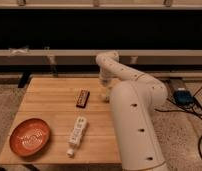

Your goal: Place the white sponge in the ceramic cup

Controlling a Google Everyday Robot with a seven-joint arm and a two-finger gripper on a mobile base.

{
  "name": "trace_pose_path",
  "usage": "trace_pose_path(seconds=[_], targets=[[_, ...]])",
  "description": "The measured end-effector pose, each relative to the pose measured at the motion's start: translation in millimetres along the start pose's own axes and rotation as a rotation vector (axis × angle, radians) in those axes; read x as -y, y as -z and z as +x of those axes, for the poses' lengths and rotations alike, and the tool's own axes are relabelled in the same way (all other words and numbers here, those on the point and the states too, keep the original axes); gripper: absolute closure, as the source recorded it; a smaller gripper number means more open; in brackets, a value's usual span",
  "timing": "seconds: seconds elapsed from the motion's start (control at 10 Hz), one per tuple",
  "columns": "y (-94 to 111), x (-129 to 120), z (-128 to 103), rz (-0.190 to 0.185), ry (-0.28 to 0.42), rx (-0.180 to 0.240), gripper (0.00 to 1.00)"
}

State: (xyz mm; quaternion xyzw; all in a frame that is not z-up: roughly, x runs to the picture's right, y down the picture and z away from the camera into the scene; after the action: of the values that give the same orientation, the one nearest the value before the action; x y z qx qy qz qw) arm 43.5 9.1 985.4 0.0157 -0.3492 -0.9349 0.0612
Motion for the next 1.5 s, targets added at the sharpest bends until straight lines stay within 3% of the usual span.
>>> trace_pose_path(seconds=[0.6,1.0,1.5], targets=[[12,9,-16,-0.010,-0.011,-0.025,0.20],[3,17,-20,0.005,0.002,0.002,0.20],[-7,29,-25,-0.005,0.010,0.023,0.20]])
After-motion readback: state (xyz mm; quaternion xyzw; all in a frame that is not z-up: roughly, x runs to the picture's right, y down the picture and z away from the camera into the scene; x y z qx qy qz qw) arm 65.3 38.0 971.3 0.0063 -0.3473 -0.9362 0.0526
